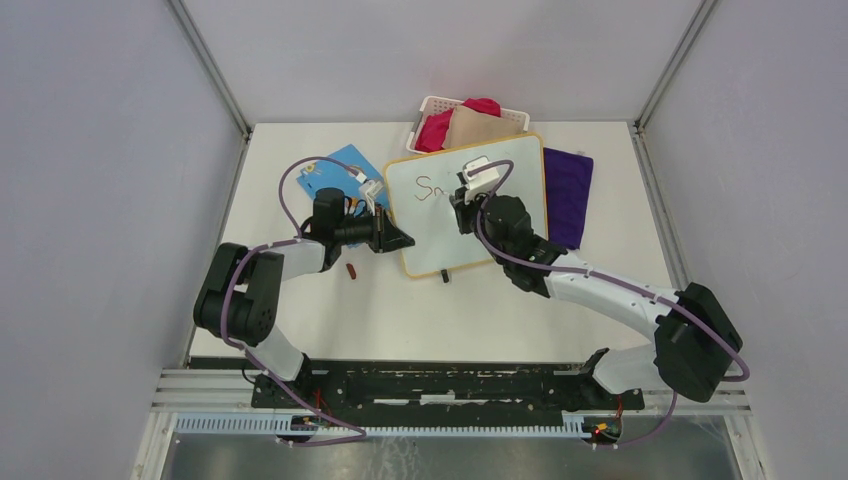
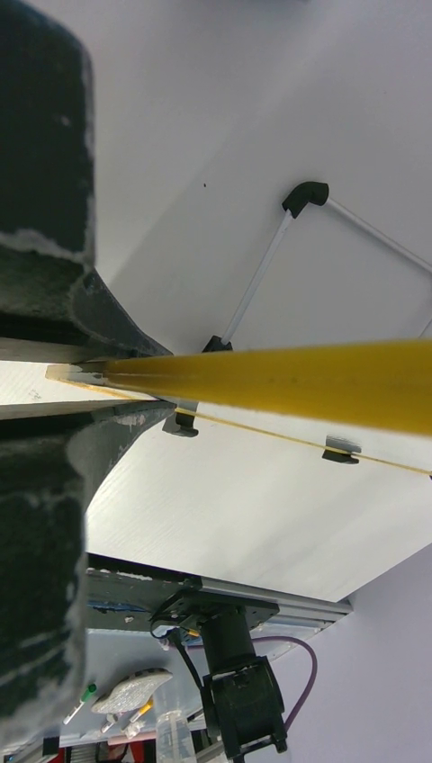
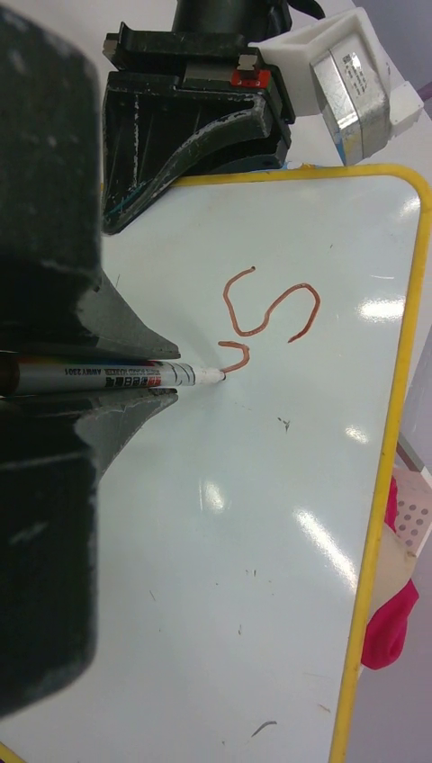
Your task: Write a sentence on the whiteboard
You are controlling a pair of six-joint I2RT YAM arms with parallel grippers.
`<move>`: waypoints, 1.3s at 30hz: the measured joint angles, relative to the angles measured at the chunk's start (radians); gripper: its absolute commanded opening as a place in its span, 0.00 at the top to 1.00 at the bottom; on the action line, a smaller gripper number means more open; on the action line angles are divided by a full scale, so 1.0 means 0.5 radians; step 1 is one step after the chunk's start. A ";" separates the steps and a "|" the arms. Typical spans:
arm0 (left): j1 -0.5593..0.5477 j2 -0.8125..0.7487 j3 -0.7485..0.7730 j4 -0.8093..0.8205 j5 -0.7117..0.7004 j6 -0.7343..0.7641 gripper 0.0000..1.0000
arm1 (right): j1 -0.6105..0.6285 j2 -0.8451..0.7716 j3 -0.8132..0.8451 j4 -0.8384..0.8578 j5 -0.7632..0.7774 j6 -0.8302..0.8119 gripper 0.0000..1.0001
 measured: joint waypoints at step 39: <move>-0.009 -0.002 0.007 -0.031 -0.003 0.056 0.98 | -0.063 -0.053 -0.066 0.021 0.015 -0.006 1.00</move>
